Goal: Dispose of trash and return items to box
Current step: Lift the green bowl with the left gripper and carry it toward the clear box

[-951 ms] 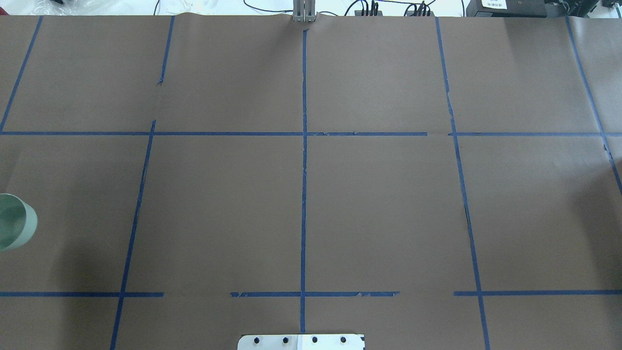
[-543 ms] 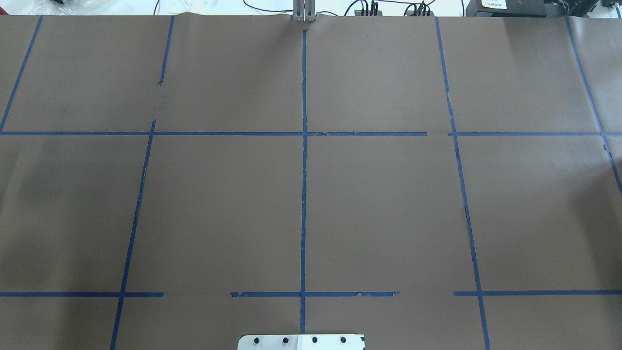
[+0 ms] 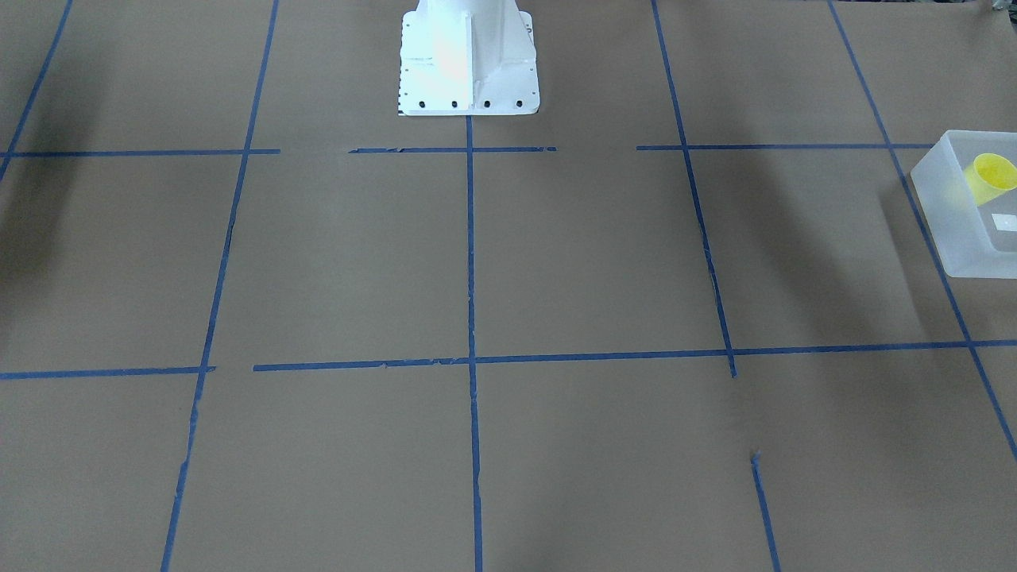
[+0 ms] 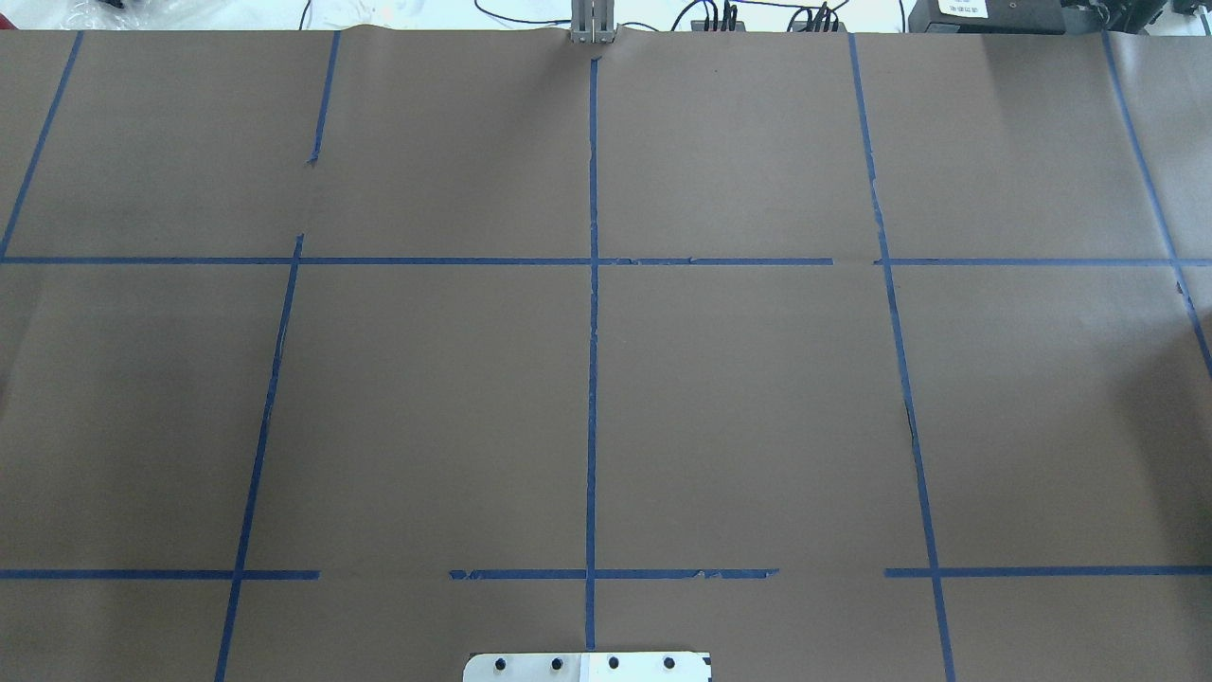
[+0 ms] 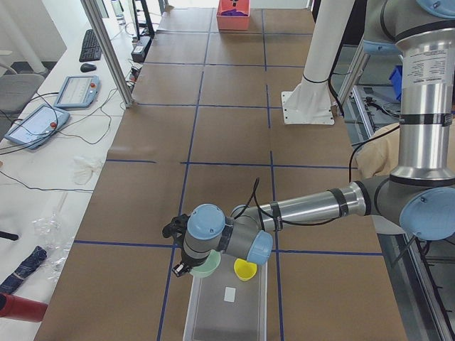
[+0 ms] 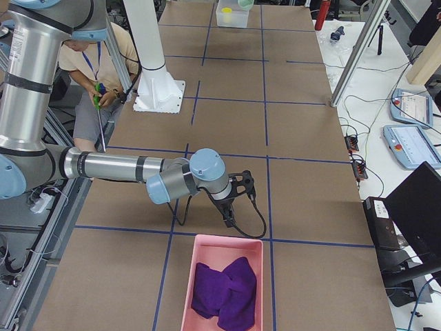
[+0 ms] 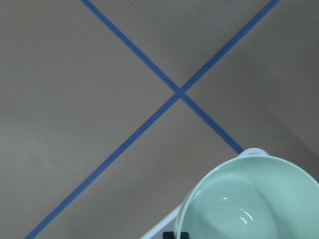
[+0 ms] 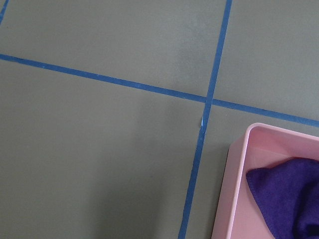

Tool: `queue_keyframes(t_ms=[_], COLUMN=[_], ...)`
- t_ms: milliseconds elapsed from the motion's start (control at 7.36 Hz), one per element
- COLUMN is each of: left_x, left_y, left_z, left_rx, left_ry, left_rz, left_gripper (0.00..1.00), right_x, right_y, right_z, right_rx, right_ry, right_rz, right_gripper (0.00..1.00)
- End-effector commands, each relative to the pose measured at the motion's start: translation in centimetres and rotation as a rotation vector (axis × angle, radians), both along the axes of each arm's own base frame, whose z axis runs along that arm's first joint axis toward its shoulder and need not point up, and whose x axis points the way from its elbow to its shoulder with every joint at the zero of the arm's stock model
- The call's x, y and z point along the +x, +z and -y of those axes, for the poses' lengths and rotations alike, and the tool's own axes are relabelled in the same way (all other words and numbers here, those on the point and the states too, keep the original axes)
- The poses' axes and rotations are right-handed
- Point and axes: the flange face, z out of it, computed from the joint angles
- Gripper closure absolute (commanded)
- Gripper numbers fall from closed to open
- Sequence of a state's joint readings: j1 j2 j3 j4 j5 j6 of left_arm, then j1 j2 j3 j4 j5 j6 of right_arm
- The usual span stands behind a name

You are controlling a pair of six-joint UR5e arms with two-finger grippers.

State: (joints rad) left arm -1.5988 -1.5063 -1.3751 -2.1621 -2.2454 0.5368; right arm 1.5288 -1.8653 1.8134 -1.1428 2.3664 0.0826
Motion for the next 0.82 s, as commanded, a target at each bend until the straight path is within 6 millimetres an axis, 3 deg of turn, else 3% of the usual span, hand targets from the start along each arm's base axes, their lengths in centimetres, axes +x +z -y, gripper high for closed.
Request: queue_keyframes(t_ms=[0, 272, 408, 543, 679], left_x=[0.6, 1.9, 2.5, 2.8, 2.9], left_y=[1.3, 1.9, 1.8, 1.8, 1.7], left_z=[-2.0, -3.0, -3.0, -2.9, -2.9], left_rx=[0.005, 0.001, 0.005, 0.007, 0.01], left_ry=[-0.089, -0.07, -0.056, -0.048, -0.047], left_rz=[-0.028, -0.037, -0.04, -0.04, -0.04], left_gripper=[1.0, 1.0, 0.88, 0.7, 0.36], right_x=[0.1, 0.1, 0.1, 0.1, 0.1], right_y=[0.0, 0.0, 0.1, 0.1, 0.1], right_z=[0.0, 0.0, 0.0, 0.0, 0.0], right_rx=[0.001, 0.004, 0.002, 0.002, 0.002], right_ry=[0.001, 0.0, 0.001, 0.001, 0.001], right_rz=[-0.004, -0.004, -0.006, -0.006, -0.006], right_gripper=[0.0, 0.0, 0.0, 0.0, 0.0])
